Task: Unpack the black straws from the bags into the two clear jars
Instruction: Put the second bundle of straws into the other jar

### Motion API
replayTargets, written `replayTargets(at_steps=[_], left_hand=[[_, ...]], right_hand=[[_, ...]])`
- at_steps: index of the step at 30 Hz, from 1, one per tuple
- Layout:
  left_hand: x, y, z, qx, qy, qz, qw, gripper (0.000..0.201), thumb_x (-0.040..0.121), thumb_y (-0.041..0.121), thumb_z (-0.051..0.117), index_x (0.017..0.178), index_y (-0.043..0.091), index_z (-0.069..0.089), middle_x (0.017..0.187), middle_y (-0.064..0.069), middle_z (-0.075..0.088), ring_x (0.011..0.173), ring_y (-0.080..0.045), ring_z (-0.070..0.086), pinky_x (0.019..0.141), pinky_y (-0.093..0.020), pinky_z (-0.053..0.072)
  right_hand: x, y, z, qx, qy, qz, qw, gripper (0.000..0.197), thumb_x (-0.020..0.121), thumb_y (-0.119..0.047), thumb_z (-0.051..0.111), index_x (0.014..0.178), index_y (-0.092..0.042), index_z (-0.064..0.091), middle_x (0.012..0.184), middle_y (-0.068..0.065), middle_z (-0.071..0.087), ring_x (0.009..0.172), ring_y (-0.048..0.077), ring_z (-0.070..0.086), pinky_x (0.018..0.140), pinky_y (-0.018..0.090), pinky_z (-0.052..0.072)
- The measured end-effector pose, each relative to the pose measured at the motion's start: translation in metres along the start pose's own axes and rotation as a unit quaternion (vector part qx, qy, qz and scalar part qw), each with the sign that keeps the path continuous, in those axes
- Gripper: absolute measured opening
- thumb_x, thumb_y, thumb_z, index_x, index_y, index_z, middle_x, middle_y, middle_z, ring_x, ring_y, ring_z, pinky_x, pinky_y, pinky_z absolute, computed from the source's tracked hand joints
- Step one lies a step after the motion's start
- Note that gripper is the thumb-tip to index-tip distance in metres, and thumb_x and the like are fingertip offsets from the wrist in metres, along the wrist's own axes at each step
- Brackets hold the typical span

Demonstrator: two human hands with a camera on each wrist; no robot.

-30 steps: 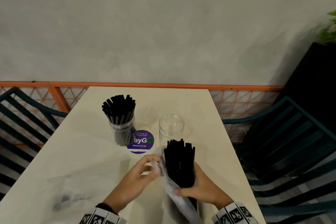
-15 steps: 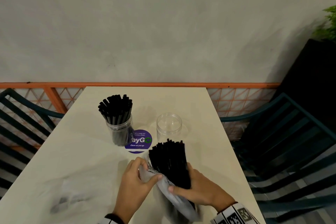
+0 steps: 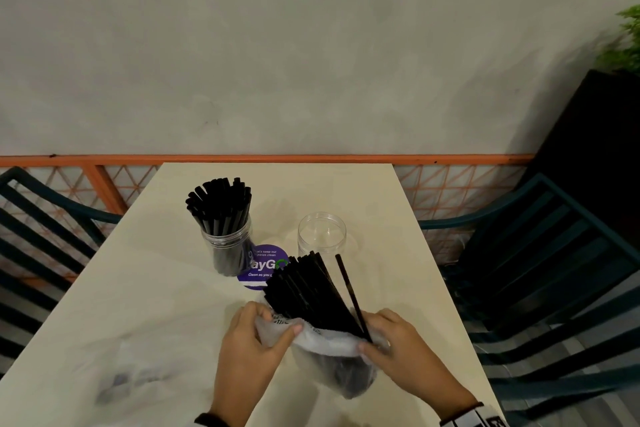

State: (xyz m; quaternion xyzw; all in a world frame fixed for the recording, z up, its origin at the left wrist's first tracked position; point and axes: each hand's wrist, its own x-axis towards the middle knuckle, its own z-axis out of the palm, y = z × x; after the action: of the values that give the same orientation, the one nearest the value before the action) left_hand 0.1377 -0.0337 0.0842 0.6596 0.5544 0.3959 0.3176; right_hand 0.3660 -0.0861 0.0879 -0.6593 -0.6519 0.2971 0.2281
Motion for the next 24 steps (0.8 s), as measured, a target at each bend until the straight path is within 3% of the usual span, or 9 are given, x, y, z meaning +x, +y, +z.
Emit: replayTargets(at_steps=[3,6,10,12,14,17,19,22,24], left_hand=[[-0.005,0.006,0.002,-0.01,-0.041,0.032,0.999,0.029,0.064,0.028,0.082,0.07,0.031,0.054,0.067,0.001,0.059,0.06,-0.008,0.057,0.053,-0.008,0.041],[-0.014,0.014,0.01,-0.009,-0.069,0.064,0.996,0.029,0.065,0.02,0.082,0.071,0.035,0.057,0.092,0.011,0.062,0.064,-0.004,0.062,0.057,-0.004,0.043],[-0.02,0.021,0.021,0.001,-0.075,0.083,0.994,0.03,0.07,0.02,0.078,0.076,0.036,0.054,0.071,0.01,0.063,0.072,-0.003,0.061,0.058,-0.006,0.045],[-0.02,0.021,0.025,0.015,-0.071,0.101,0.992,0.024,0.071,0.03,0.074,0.075,0.037,0.052,0.072,0.015,0.06,0.076,-0.005,0.06,0.058,-0.011,0.047],[-0.019,0.02,0.026,0.028,-0.06,0.119,0.991,0.02,0.069,0.045,0.062,0.077,0.028,0.058,0.071,0.012,0.06,0.075,-0.007,0.058,0.058,-0.016,0.048],[-0.015,0.019,0.028,0.035,-0.042,0.126,0.991,0.032,0.068,0.049,0.052,0.078,0.02,0.062,0.073,0.004,0.065,0.073,-0.008,0.057,0.058,-0.019,0.049],[-0.014,0.024,0.028,0.039,-0.06,0.138,0.988,0.026,0.072,0.048,0.053,0.078,0.024,0.061,0.073,0.004,0.066,0.072,-0.006,0.058,0.056,-0.019,0.05],[-0.02,0.028,0.032,0.042,-0.122,0.173,0.976,0.032,0.083,0.046,0.049,0.084,0.021,0.068,0.078,0.007,0.069,0.072,-0.002,0.06,0.059,-0.021,0.054],[-0.026,0.027,0.03,0.038,-0.164,0.184,0.968,0.026,0.083,0.04,0.05,0.096,0.026,0.068,0.086,0.015,0.064,0.076,0.01,0.056,0.066,-0.01,0.05]], right_hand=[[-0.001,0.005,0.006,-0.028,0.071,0.011,0.997,0.041,0.094,-0.027,0.049,0.134,-0.032,0.044,0.092,-0.005,0.042,0.082,0.006,0.048,0.071,-0.001,0.035],[0.001,0.0,0.012,-0.016,0.113,0.029,0.993,0.041,0.096,-0.021,0.045,0.136,-0.026,0.041,0.084,-0.01,0.035,0.071,0.004,0.045,0.068,0.001,0.036],[-0.002,-0.011,0.025,0.004,0.086,0.073,0.994,0.038,0.098,-0.037,0.036,0.121,-0.008,0.045,0.086,0.002,0.037,0.07,0.011,0.046,0.073,0.023,0.043],[-0.005,-0.023,0.028,0.087,0.062,0.071,0.992,0.047,0.099,-0.027,0.035,0.143,-0.016,0.022,0.102,0.005,0.036,0.084,0.015,0.046,0.078,0.019,0.038],[-0.007,-0.024,0.024,0.121,-0.013,0.05,0.991,0.06,0.099,-0.018,0.032,0.146,-0.019,-0.006,0.107,0.003,0.027,0.084,0.004,0.04,0.079,0.007,0.032],[-0.008,-0.025,0.015,0.173,-0.107,0.014,0.979,0.055,0.097,-0.026,0.04,0.142,-0.035,0.01,0.105,-0.001,0.028,0.085,0.0,0.042,0.078,0.006,0.037],[-0.009,-0.024,0.015,0.17,-0.083,-0.004,0.982,0.061,0.09,-0.044,0.049,0.137,-0.043,0.01,0.107,-0.005,0.03,0.086,-0.007,0.044,0.078,0.008,0.04],[-0.007,-0.014,0.022,0.186,0.009,0.021,0.982,0.088,0.071,-0.07,0.054,0.14,-0.035,0.012,0.112,-0.008,0.038,0.095,-0.003,0.049,0.076,0.013,0.048],[-0.004,-0.006,0.026,0.292,0.057,0.092,0.95,0.079,0.075,-0.048,0.068,0.137,-0.029,0.023,0.116,-0.004,0.048,0.099,0.005,0.054,0.072,0.013,0.051]])
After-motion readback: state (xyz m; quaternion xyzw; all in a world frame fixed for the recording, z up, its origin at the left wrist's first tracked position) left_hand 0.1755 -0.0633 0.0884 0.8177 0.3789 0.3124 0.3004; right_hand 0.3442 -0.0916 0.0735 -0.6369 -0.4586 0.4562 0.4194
